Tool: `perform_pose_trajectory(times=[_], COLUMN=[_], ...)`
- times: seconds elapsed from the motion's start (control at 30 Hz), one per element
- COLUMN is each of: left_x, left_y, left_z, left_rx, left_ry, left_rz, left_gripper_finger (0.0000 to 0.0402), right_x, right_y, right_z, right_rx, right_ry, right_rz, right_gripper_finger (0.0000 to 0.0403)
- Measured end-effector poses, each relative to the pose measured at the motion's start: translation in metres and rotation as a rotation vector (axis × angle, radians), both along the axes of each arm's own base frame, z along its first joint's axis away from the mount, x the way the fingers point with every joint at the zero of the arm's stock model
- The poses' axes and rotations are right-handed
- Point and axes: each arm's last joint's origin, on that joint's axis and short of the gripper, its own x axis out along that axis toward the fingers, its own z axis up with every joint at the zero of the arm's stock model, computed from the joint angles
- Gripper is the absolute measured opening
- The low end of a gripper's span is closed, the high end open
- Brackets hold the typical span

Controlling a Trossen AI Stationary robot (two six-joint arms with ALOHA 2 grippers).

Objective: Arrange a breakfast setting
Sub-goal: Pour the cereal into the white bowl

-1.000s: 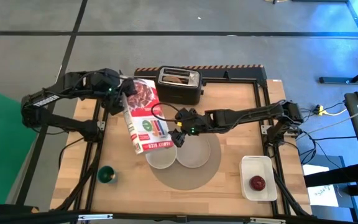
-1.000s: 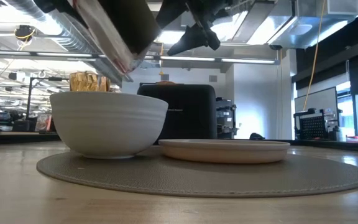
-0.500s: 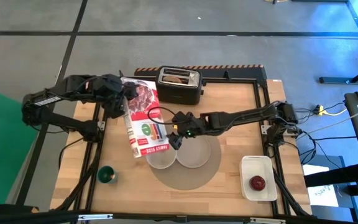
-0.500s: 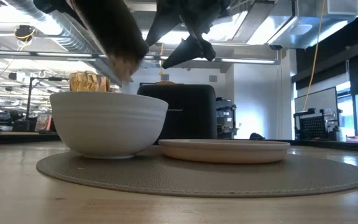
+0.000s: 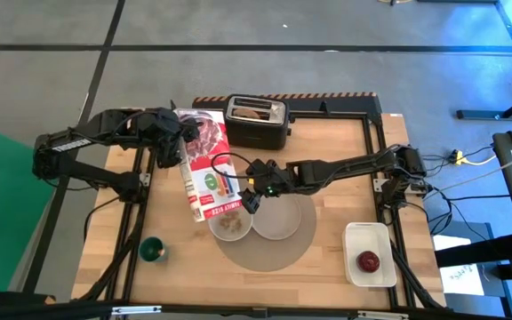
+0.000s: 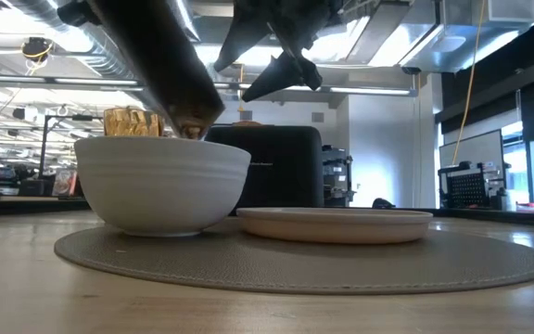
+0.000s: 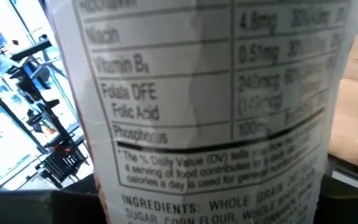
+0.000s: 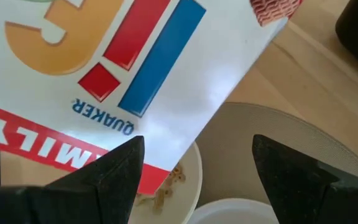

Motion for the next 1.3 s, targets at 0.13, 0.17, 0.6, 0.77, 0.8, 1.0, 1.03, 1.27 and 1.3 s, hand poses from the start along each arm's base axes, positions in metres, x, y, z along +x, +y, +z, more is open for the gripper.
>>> perform_pose_trajectory(times=[0.13,0.17,0.6,0.77,0.8,1.0,1.03,1.27,1.3], left_x=[0.001,0.001,0.004,0.004,0.004,0.004,0.004,0.004,0.004], left_y=[-0.003,-0.004,-0.010,-0.010,-0.010,-0.010,-0.010,-0.012,-0.012], left_z=[0.000,0.000,0.002,0.002,0.002,0.002,0.002,0.002,0.003], left_rx=[0.031,0.041,0.086,0.087,0.087,0.088,0.088,0.095,0.098], left_ry=[0.018,0.023,0.017,0.017,0.017,0.017,0.017,0.015,0.014], left_rz=[-0.035,-0.047,-0.079,-0.079,-0.079,-0.078,-0.078,-0.085,-0.083], left_gripper_finger=[0.0252,0.0252,0.0252,0.0252,0.0252,0.0252,0.0252,0.0252,0.0252], right_x=[0.000,0.000,0.000,0.000,0.000,0.000,0.000,0.000,0.000], right_y=[0.000,0.001,0.000,0.000,0.000,0.001,0.001,0.001,0.001], right_z=[0.000,0.000,0.000,0.000,0.000,0.000,0.000,0.001,0.001], right_rx=[0.009,0.012,0.003,0.004,0.005,0.007,0.007,0.008,0.008], right_ry=[0.001,0.003,0.003,0.003,0.002,0.002,0.002,0.001,0.001], right_rz=[0.018,0.028,0.031,0.031,0.030,0.031,0.031,0.031,0.031], right_gripper_finger=[0.0289,0.0289,0.0289,0.0289,0.0289,0.0289,0.0289,0.0289,0.0289])
